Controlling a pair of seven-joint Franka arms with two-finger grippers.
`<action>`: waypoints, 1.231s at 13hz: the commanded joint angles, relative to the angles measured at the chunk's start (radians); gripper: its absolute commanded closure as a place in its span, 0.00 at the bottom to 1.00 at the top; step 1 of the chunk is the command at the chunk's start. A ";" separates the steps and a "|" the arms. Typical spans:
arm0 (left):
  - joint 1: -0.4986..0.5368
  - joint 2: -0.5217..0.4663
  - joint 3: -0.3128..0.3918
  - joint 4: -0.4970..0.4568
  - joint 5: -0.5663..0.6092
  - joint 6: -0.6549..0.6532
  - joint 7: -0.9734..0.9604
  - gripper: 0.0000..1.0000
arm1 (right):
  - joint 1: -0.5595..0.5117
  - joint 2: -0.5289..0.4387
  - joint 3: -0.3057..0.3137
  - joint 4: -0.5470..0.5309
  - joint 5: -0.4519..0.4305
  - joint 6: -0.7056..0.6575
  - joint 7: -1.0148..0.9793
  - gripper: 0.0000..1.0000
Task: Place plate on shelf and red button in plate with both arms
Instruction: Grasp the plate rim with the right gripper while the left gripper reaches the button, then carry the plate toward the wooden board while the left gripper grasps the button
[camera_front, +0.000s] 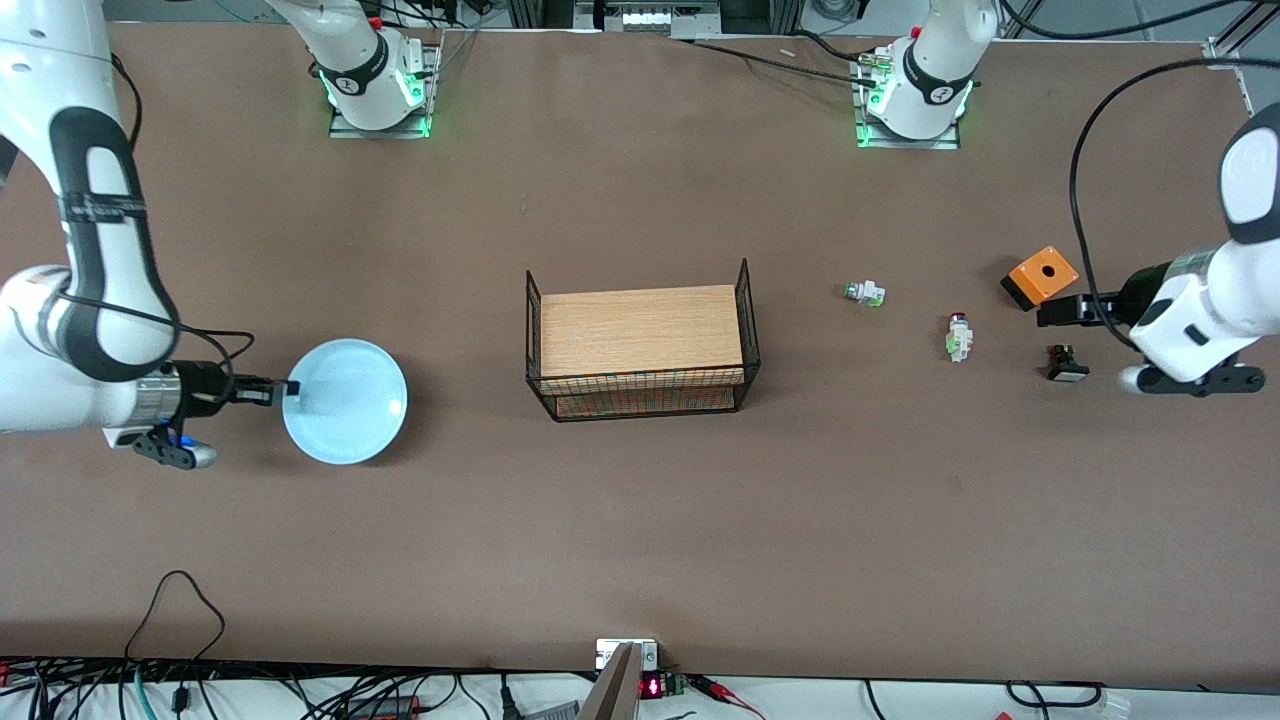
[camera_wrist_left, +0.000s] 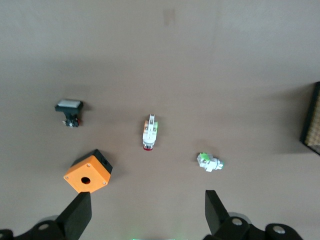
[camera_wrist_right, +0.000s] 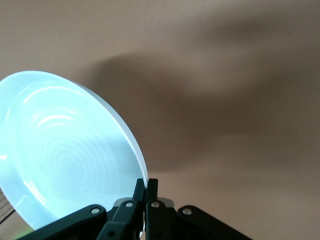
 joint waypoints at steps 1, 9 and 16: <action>0.022 0.048 0.002 -0.055 -0.006 0.046 -0.005 0.00 | -0.027 -0.086 0.003 -0.009 0.042 -0.128 0.004 1.00; 0.020 0.033 -0.001 -0.428 -0.005 0.515 -0.005 0.00 | 0.013 -0.323 0.014 -0.012 0.023 -0.367 0.157 1.00; 0.019 0.056 -0.006 -0.631 -0.003 0.767 0.016 0.00 | 0.344 -0.420 0.014 -0.009 -0.164 -0.370 0.503 1.00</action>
